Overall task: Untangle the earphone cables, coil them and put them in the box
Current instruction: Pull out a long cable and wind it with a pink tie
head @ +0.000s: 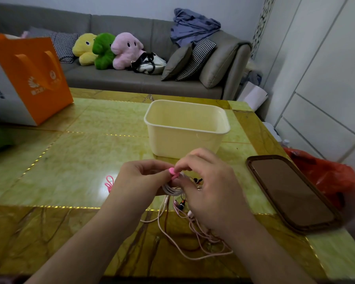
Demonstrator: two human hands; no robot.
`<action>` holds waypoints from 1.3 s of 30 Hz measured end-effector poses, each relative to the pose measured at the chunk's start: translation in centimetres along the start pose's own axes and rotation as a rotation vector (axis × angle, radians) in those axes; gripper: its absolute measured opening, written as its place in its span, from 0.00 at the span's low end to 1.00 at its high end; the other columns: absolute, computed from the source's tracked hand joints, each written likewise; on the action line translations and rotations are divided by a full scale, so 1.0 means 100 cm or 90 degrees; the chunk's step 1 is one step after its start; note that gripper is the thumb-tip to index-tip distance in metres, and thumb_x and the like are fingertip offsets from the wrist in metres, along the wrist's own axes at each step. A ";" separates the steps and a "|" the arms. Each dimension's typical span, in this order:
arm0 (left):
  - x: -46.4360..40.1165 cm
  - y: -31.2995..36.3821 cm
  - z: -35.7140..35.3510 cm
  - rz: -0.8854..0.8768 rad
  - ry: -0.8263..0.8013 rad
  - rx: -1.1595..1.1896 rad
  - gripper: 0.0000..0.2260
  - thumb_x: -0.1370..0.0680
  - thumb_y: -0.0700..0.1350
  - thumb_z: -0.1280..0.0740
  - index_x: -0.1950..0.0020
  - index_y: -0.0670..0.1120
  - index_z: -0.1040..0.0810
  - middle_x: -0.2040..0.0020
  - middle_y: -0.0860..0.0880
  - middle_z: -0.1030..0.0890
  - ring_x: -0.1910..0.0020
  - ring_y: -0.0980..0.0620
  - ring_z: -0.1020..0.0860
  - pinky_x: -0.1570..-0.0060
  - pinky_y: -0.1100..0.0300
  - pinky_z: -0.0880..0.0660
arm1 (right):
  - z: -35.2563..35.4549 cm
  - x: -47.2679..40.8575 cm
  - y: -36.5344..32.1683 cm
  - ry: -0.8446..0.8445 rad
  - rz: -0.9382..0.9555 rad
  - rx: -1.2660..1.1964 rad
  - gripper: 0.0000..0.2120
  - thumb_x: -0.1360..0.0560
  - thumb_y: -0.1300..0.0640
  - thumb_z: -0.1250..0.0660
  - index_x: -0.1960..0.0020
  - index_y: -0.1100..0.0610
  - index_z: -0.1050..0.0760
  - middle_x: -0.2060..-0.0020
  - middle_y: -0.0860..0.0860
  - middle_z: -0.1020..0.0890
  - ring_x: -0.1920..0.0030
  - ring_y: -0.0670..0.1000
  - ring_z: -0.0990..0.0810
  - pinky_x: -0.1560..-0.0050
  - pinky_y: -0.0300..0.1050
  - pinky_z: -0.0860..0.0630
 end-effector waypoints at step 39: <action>0.004 0.022 -0.007 -0.101 -0.036 -0.256 0.06 0.21 0.40 0.27 0.57 0.47 0.12 0.66 0.48 0.14 0.68 0.51 0.15 0.68 0.65 0.23 | -0.006 -0.003 0.011 -0.091 -0.024 -0.102 0.10 0.17 0.60 0.31 0.41 0.46 0.17 0.54 0.42 0.19 0.50 0.45 0.19 0.54 0.38 0.25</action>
Point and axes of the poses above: each hand's wrist, its own x-axis away from the middle knuckle, its own z-axis out of the back of the hand, y = z × x, the point moved 9 cm from there along -x, towards the middle knuckle
